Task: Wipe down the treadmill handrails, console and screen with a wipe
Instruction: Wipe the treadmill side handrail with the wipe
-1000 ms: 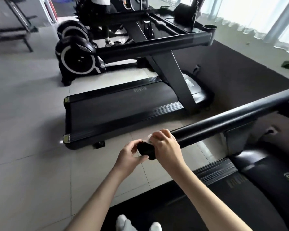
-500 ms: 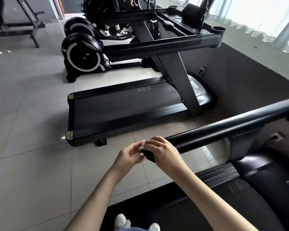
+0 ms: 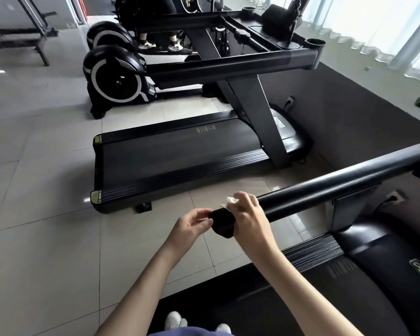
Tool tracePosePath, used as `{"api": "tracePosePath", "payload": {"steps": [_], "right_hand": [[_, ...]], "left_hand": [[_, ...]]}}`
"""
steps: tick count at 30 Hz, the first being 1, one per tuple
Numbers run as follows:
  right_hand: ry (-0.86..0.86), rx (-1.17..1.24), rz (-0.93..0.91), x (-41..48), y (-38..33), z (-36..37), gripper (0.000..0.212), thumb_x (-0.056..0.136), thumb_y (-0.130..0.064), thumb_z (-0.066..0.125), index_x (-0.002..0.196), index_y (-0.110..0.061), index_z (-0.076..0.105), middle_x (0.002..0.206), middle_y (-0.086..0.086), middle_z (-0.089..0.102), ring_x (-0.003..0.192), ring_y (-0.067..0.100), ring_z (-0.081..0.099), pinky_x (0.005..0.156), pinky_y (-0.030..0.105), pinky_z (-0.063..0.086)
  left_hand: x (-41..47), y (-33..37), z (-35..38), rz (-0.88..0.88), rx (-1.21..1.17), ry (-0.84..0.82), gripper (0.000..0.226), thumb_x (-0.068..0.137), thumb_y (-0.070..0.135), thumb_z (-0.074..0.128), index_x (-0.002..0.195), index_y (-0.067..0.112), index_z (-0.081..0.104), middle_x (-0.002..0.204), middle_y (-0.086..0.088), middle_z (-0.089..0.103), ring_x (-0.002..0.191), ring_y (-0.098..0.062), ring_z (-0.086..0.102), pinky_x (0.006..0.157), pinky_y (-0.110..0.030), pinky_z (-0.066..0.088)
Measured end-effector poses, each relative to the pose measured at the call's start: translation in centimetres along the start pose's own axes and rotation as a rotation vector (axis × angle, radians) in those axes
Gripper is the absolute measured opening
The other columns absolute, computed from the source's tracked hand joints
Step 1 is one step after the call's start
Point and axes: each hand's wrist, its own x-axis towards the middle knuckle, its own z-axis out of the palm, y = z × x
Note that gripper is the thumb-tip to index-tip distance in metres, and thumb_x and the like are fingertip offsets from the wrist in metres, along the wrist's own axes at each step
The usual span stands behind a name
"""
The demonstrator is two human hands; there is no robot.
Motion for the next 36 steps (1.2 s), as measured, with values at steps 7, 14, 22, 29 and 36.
{"api": "tracePosePath", "payload": {"steps": [7, 14, 22, 29, 36], "right_hand": [[0.104, 0.054, 0.004, -1.7, -0.6, -0.3, 0.027, 0.079, -0.01, 0.053, 0.101, -0.013, 0.068, 0.093, 0.005, 0.066, 0.082, 0.023, 0.055, 0.054, 0.029, 0.054], [0.023, 0.059, -0.044, -2.2, -1.4, 0.2, 0.035, 0.074, -0.004, 0.06, 0.105, -0.012, 0.073, 0.103, 0.002, 0.065, 0.092, 0.018, 0.05, 0.05, 0.027, 0.055], [-0.021, 0.065, -0.097, 0.2, -1.9, -0.2, 0.037, 0.077, -0.018, 0.041, 0.083, -0.009, 0.077, 0.084, 0.003, 0.07, 0.077, 0.027, 0.061, 0.063, 0.029, 0.056], [-0.03, 0.091, -0.037, 1.2, -1.5, -0.1, 0.025, 0.077, -0.013, 0.052, 0.074, -0.012, 0.077, 0.078, 0.0, 0.072, 0.075, 0.026, 0.061, 0.065, 0.03, 0.052], [0.038, 0.077, -0.056, 1.3, -0.7, -0.6, 0.034, 0.078, -0.017, 0.044, 0.077, -0.012, 0.077, 0.079, 0.002, 0.073, 0.073, 0.027, 0.062, 0.063, 0.03, 0.054]], "left_hand": [[0.1, 0.2, -0.1, 0.009, 0.035, -0.015, 0.025, 0.092, 0.013, 0.062, 0.116, 0.019, 0.062, 0.109, 0.0, 0.068, 0.099, 0.001, 0.063, 0.078, -0.01, 0.046], [0.0, 0.6, -0.1, 0.024, 0.039, -0.033, 0.021, 0.092, 0.009, 0.062, 0.111, 0.019, 0.064, 0.104, 0.002, 0.07, 0.094, 0.002, 0.065, 0.077, -0.01, 0.047], [0.0, 0.4, 0.2, 0.038, 0.063, -0.043, 0.032, 0.087, 0.01, 0.069, 0.116, 0.02, 0.059, 0.108, 0.0, 0.07, 0.102, -0.009, 0.066, 0.08, -0.017, 0.051], [0.4, 0.3, 0.1, 0.068, 0.128, -0.014, 0.045, 0.082, 0.009, 0.074, 0.12, 0.021, 0.053, 0.111, 0.005, 0.065, 0.106, -0.009, 0.063, 0.093, -0.028, 0.052], [0.6, 0.2, -0.2, 0.066, 0.165, -0.023, 0.048, 0.079, 0.009, 0.077, 0.117, 0.026, 0.054, 0.112, 0.01, 0.064, 0.107, -0.006, 0.062, 0.101, -0.039, 0.048]]}}
